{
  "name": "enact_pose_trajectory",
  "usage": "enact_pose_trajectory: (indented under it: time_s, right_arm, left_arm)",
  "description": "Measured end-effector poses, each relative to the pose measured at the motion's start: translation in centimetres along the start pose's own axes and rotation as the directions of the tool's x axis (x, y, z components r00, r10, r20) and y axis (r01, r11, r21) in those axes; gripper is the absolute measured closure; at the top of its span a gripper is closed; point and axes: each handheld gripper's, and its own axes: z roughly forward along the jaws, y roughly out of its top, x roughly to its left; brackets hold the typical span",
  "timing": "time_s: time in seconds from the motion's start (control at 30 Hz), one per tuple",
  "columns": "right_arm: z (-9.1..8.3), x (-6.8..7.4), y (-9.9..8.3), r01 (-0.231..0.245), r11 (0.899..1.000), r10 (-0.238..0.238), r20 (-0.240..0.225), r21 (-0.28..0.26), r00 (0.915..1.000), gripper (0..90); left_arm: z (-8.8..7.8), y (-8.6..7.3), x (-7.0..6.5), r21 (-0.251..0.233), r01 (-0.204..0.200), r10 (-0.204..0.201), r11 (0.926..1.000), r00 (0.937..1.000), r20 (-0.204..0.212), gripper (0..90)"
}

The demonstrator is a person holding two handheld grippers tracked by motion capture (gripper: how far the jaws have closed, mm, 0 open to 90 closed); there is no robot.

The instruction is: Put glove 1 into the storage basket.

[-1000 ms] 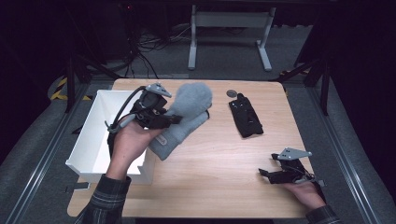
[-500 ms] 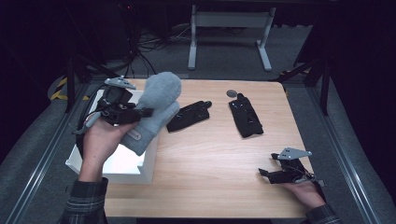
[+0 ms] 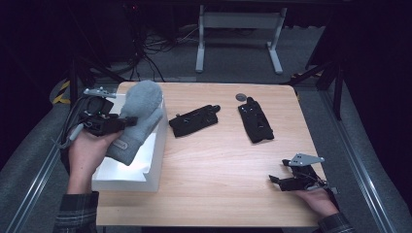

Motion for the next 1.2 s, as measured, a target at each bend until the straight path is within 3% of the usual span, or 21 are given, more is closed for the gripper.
enact_pose_trajectory:
  time_s: [0.2,0.33,0.6,0.63,0.8,0.87,1.03,1.2]
  right_arm:
    - [0.0,0.0,0.0,0.001,1.0,-0.001,-0.001,0.0,1.0,15.0]
    - [0.0,0.0,0.0,0.001,1.0,-0.001,0.0,0.0,1.0,15.0]
    - [0.0,0.0,0.0,0.001,1.0,-0.001,-0.001,0.0,1.0,15.0]
    - [0.0,0.0,0.0,0.001,1.0,-0.001,-0.001,0.0,1.0,15.0]
    - [0.0,0.0,0.0,0.002,1.0,-0.002,-0.001,0.0,1.0,15.0]
    - [0.0,0.0,0.0,0.001,1.0,-0.001,-0.001,0.0,1.0,15.0]
    - [0.0,0.0,0.0,0.002,1.0,-0.002,-0.001,0.0,1.0,15.0]
    - [0.0,0.0,0.0,0.001,1.0,-0.001,-0.001,0.0,1.0,15.0]
  left_arm:
    - [2.0,-1.8,2.1,0.015,0.082,-0.083,0.9965,0.9965,0.01,76.4]
    - [3.7,-3.0,3.3,0.033,0.131,-0.13,0.9909,0.9914,-0.01,76.4]
    - [7.9,-5.7,5.8,0.095,0.23,-0.23,0.9685,0.9731,-0.007,76.2]
    - [7.9,-5.7,5.8,0.095,0.23,-0.23,0.9685,0.9731,-0.007,76.1]
    - [10.4,-7.0,7.0,0.158,0.266,-0.265,0.9508,0.9638,-0.033,74.6]
    - [11.0,-7.3,7.2,0.179,0.261,-0.257,0.9486,0.9655,-0.045,73.0]
    - [11.3,-7.8,7.6,0.169,0.269,-0.261,0.9482,0.9631,-0.067,61.9]
    - [10.8,-7.2,7.6,0.158,0.262,-0.246,0.9521,0.9628,-0.112,37.7]
